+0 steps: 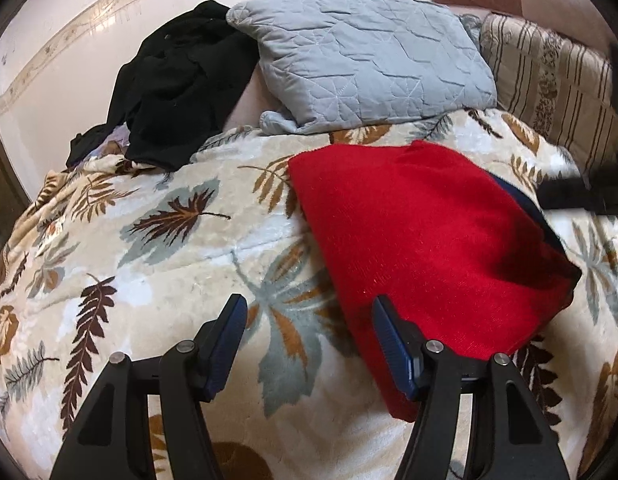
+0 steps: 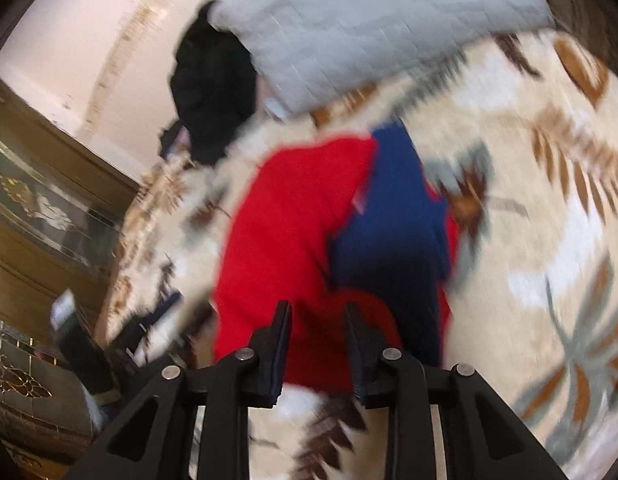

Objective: Fold small clothes

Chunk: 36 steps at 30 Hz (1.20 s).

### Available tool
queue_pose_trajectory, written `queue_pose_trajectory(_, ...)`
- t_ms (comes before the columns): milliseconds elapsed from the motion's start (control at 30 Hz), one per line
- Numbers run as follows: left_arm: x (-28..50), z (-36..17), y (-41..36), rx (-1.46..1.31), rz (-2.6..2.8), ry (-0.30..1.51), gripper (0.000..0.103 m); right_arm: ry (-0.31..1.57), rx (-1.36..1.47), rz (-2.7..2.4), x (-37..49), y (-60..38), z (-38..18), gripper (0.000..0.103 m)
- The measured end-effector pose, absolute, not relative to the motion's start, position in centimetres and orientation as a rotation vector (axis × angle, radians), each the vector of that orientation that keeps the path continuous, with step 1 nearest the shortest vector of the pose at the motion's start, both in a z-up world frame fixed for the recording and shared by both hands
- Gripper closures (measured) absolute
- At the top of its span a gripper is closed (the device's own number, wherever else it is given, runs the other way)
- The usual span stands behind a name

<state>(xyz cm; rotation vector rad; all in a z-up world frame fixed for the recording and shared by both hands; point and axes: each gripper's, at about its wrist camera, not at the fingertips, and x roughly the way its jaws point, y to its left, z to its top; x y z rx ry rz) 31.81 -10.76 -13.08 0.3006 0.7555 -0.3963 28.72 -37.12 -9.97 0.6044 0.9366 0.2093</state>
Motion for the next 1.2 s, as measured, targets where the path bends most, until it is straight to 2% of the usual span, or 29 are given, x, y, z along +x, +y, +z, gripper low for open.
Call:
queue_pose_trajectory(267,32.3,-13.3,-10.9,0.307,-0.404,0.757,0.037,0.899,0.623,0.219,34.5,-36.2,-8.9,0.073)
queue_pose_trajectory(533,32.5,-13.4,-11.3,0.315,-0.416,0.750,0.037,1.012,0.680,0.166,38.5,-36.9,-14.0,0.077)
queue_pose_trajectory(900,32.3,-13.3,-11.0,0.314,-0.406,0.752,0.037,0.989,0.618,0.178,33.8,-36.3,-10.8,0.073)
queue_pose_trajectory(1100,32.5,-13.7,-10.7,0.297,-0.402,0.782,0.037,1.079,0.593,0.147,31.8,-35.4,-13.5,0.072)
queue_pose_trajectory(1200,32.1,-13.2,-10.2,0.297,-0.387,0.785,0.037,1.050,0.610,0.147,31.2,-35.6,-12.9,0.073)
